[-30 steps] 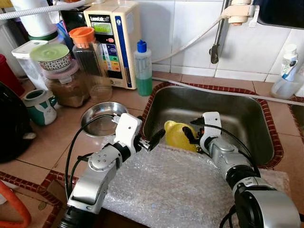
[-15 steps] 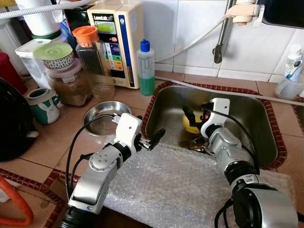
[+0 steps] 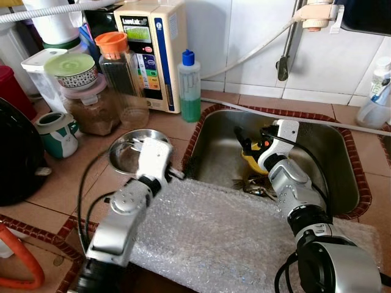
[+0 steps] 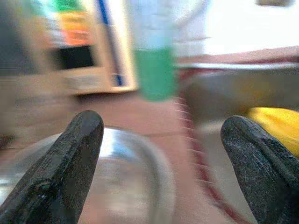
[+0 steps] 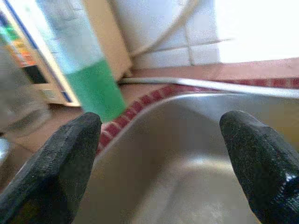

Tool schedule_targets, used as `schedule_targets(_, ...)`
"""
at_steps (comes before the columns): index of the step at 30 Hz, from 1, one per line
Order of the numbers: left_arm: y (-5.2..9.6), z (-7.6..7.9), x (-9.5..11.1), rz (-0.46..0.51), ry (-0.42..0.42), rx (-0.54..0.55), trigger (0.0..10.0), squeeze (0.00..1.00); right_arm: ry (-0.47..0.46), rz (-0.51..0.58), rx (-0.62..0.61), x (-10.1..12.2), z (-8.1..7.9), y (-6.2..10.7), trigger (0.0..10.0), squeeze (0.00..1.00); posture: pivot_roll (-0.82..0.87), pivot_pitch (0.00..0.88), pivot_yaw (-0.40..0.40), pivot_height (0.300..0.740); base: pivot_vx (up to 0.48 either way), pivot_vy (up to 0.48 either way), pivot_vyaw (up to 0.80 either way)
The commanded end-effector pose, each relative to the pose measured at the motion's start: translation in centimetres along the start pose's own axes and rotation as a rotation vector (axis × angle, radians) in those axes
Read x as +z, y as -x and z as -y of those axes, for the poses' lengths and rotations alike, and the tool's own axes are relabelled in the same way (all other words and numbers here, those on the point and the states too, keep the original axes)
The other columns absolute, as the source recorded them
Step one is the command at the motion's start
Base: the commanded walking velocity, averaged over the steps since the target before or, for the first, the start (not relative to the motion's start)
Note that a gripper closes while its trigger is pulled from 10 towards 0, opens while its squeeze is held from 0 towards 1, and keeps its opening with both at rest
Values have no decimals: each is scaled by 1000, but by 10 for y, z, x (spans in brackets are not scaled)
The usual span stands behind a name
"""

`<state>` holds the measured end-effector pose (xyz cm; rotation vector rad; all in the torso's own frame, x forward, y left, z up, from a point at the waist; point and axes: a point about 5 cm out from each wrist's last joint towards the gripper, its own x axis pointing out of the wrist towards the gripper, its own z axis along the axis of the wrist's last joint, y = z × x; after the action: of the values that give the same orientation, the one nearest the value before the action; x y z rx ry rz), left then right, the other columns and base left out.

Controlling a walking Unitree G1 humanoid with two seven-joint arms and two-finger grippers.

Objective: Kitchen organization

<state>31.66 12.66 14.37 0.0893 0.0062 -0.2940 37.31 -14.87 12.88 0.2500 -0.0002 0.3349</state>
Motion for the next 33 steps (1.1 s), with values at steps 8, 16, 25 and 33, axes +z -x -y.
schedule_targets(8,3,-72,-3,-63,-98,457,10000,0,72,-19,339,-11,-41,12,10000,0,35,0,77,740,0,0,0)
schedule_targets(16,14,-94,-30,-206,7,578,10000,0,86,-65,560,-14,-62,33,10000,0,40,0,73,740,0,0,0)
schedule_targets(25,12,-88,-42,-271,133,543,10000,0,128,-107,587,-16,-64,41,10000,0,34,0,77,740,0,0,0)
schedule_targets(33,9,-88,-38,-262,167,533,10000,0,143,-126,588,-18,-65,45,10000,0,32,0,82,740,0,0,0)
